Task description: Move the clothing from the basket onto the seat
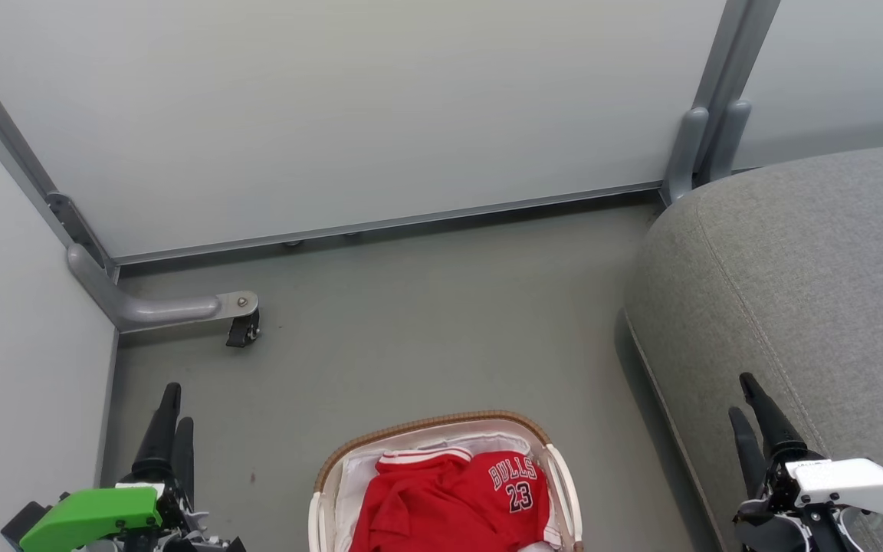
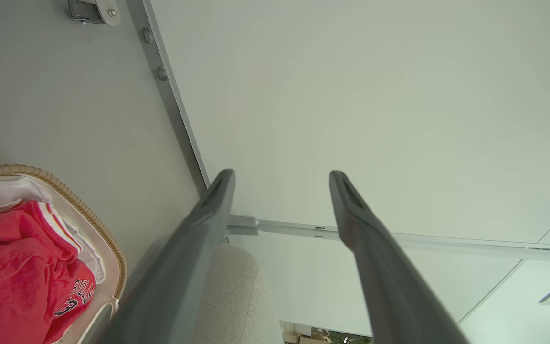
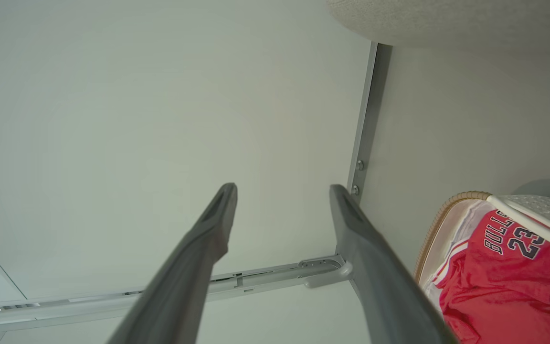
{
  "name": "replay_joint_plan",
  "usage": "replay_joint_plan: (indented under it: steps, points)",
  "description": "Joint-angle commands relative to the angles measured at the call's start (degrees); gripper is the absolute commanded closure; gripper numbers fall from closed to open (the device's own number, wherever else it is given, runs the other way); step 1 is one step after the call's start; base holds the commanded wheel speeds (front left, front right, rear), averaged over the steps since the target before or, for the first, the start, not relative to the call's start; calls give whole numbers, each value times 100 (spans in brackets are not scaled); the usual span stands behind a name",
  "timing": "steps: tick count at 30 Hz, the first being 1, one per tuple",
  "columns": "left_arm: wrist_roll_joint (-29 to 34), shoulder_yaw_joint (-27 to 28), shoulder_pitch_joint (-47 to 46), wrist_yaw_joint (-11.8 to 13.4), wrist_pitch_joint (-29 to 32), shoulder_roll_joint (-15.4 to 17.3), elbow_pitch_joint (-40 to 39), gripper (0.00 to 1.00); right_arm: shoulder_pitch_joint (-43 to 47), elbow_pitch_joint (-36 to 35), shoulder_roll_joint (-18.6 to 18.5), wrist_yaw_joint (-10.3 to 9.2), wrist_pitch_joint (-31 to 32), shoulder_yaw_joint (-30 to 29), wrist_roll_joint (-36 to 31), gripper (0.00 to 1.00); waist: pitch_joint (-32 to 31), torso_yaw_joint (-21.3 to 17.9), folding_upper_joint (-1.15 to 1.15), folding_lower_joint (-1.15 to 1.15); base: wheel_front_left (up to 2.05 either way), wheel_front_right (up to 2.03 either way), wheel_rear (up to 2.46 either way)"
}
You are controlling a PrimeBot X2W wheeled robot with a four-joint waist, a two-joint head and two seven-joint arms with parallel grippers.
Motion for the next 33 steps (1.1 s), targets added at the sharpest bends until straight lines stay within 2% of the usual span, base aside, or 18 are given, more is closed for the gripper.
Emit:
replay_joint_plan:
  steps: [1,10,15,24,33]
  points:
    - [59,-68,-62,-7,-71,16,-113,0,-68,-79,-42,0,-81,37,-99,0,2,0,0,0,0,0,0]
    - [333,-202,7,-10,-312,23,-220,0,-59,-55,-56,0,-323,39,-511,0,4,4,0,0,0,0,0]
    - [680,-254,35,-12,-439,27,-316,0,-56,-187,-63,1,-452,10,-978,0,2,10,0,0,0,0,0]
    - [1703,-362,-21,88,-651,34,-665,0,-18,-560,-75,1,-664,58,-2279,0,2,24,0,0,0,0,0]
    - [2860,-563,66,335,-836,40,-942,0,31,-702,-85,1,-854,148,-3233,0,8,33,0,0,0,0,0]
